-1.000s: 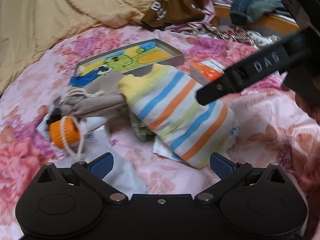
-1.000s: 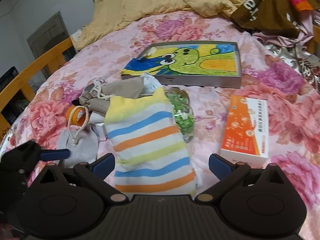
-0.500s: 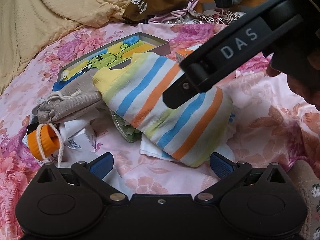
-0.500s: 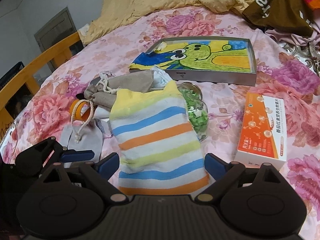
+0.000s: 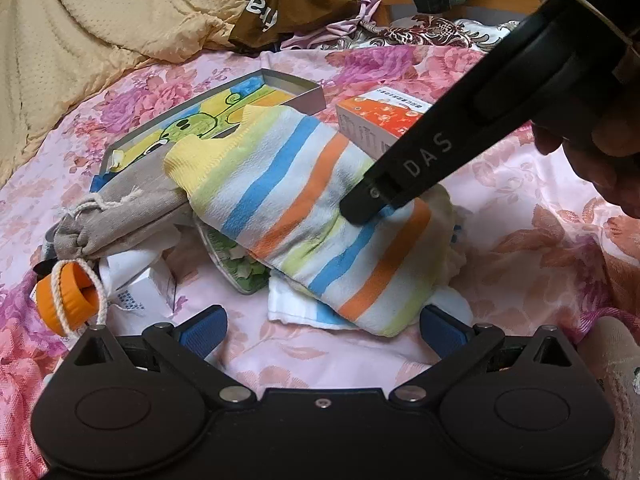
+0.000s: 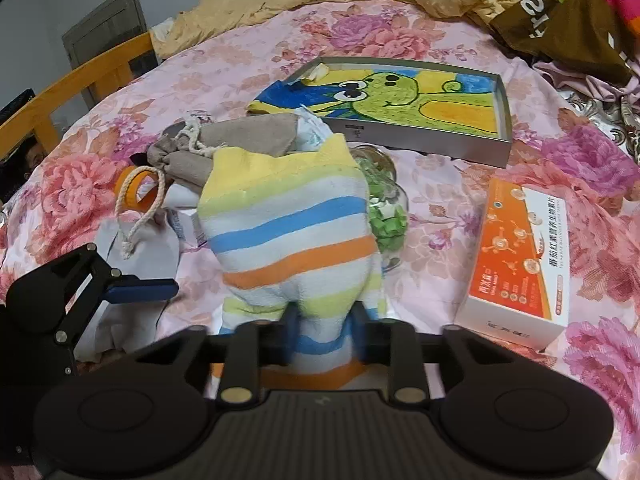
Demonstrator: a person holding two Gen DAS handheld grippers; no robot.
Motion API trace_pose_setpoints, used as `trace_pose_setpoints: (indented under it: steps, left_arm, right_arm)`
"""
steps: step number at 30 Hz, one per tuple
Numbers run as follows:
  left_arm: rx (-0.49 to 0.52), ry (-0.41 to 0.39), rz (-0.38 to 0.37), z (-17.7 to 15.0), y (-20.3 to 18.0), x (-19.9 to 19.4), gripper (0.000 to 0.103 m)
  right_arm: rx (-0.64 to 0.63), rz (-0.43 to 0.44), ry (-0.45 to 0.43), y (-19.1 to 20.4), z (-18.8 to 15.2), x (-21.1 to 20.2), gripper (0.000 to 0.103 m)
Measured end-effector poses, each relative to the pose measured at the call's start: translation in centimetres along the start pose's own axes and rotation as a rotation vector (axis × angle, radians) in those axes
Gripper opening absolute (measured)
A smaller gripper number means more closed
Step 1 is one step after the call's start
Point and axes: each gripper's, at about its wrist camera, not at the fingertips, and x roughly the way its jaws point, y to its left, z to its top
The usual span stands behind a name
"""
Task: Organize soft objects
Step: 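Move the right gripper down onto the striped yellow-blue-orange cloth, then close the right gripper on the striped cloth while the left gripper grasps the white towel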
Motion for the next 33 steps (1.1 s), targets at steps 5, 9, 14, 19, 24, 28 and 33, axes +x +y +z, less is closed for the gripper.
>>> trace_pose_setpoints:
  steps: [5, 9, 14, 19, 24, 28, 33]
  left_arm:
    - [0.005, -0.015, -0.017, 0.2, -0.2, 0.0, 0.102]
    - [0.004, -0.032, -0.041, 0.4, -0.4, 0.1, 0.102]
    - [0.001, -0.067, -0.084, 1.0, -0.6, 0.1, 0.102]
    - [-0.006, -0.077, -0.123, 1.5, -0.9, 0.6, 0.102]
    - [-0.024, -0.046, -0.124, 2.0, -0.9, 1.9, 0.102]
    - [-0.075, -0.034, -0.168, 2.3, -0.2, 2.6, 0.098]
    - [-0.133, -0.029, -0.199, 2.3, 0.6, 2.7, 0.085]
  right_arm:
    - [0.034, -0.001, -0.043, -0.8, 0.3, -1.0, 0.011]
    - [0.037, -0.036, -0.099, -1.2, 0.6, -2.1, 0.009]
    - [0.068, -0.07, -0.129, -2.3, 1.0, -2.7, 0.009]
    - [0.119, -0.081, -0.114, -3.4, 0.9, -2.3, 0.009]
    - [0.148, -0.044, -0.083, -3.7, 0.8, -1.6, 0.011]
    - [0.163, -0.024, -0.065, -3.6, 0.8, -1.1, 0.018]
    - [0.15, 0.002, -0.059, -3.1, 1.1, -1.0, 0.03]
